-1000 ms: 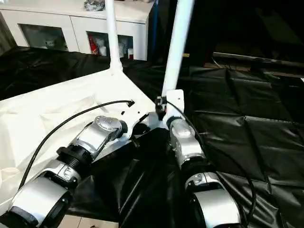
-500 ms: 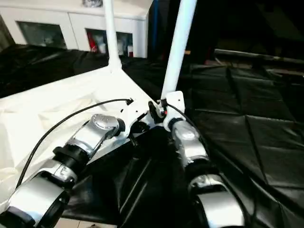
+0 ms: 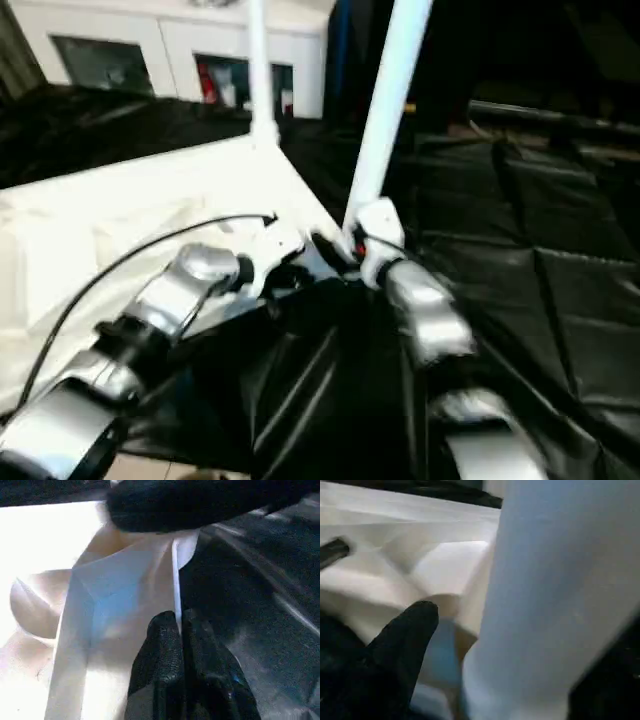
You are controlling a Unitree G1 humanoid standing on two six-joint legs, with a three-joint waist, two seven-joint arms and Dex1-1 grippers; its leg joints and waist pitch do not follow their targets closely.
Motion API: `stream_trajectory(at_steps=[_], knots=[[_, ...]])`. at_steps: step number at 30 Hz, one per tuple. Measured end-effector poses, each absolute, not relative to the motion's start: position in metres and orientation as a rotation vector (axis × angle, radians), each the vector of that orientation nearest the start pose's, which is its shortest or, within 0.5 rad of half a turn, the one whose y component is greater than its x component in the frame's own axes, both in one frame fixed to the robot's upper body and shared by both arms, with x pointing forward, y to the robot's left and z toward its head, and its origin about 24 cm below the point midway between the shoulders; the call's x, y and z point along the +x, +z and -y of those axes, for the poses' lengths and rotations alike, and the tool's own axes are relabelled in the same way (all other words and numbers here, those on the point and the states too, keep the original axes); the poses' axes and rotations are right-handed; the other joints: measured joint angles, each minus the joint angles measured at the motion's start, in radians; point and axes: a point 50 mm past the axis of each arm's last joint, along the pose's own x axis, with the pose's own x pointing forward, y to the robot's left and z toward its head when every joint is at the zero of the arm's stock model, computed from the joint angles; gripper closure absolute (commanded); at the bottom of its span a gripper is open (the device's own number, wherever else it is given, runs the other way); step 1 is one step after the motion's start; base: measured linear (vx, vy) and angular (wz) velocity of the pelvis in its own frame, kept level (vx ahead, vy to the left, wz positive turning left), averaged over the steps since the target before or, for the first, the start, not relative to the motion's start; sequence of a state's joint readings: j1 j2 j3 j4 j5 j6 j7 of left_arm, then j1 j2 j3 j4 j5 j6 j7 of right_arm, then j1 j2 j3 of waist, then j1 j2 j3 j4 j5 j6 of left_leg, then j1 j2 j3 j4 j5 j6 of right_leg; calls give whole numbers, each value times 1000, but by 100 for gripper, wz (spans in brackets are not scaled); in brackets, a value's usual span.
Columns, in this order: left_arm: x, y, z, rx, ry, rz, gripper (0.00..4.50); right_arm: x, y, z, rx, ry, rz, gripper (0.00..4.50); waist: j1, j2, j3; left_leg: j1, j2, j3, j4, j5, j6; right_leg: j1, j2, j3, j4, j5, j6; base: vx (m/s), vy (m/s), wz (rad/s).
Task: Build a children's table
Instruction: Insert table leg to table base
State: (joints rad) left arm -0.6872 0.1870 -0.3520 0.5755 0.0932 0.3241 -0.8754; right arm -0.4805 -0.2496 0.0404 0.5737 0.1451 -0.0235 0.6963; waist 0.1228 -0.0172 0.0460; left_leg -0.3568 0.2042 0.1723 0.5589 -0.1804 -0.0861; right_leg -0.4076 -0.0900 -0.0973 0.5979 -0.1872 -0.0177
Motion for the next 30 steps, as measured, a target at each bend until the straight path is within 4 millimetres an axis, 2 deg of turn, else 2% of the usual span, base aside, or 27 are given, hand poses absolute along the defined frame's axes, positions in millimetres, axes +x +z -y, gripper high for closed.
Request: stream_trajectory(at_steps=[3, 11, 16, 20, 24, 30], knots=[[331, 58, -74, 429, -1132, -456, 450, 324, 54, 156, -94, 771, -132, 30, -3, 0, 0, -1, 0, 0, 0, 0, 0, 0, 0, 0, 2, 0, 0, 0, 0, 0], [313, 58, -89, 442, -1269, -444, 450, 308, 56, 173, -107, 885, -182, 30, 3, 0, 0, -1, 1, 0, 1, 0, 0, 0, 0, 0, 2, 0, 0, 0, 0, 0], [306, 58, -92, 451, -1325, -445, 450, 304, 58, 167, -135, 967, -193, 30, 6, 0, 0, 0, 1, 0, 5, 0, 0, 1, 0, 0, 4, 0, 0, 0, 0, 0], [302, 57, -90, 459, -1360, -446, 450, 297, 57, 170, -150, 1008, -215, 30, 20, 0, 0, 1, 1, 0, 6, 0, 0, 1, 0, 0, 4, 0, 0, 0, 0, 0], [299, 58, -94, 460, -1379, -445, 450, 290, 53, 172, -149, 1039, -251, 30, 20, 0, 0, 0, 1, 0, 6, 0, 0, 1, 0, 0, 5, 0, 0, 0, 0, 0], [298, 58, -94, 461, -1383, -447, 450, 289, 52, 170, -155, 1060, -259, 72, 20, 0, 0, 1, 1, 0, 9, 0, 0, 1, 0, 1, 8, 0, 0, 0, 0, 0]])
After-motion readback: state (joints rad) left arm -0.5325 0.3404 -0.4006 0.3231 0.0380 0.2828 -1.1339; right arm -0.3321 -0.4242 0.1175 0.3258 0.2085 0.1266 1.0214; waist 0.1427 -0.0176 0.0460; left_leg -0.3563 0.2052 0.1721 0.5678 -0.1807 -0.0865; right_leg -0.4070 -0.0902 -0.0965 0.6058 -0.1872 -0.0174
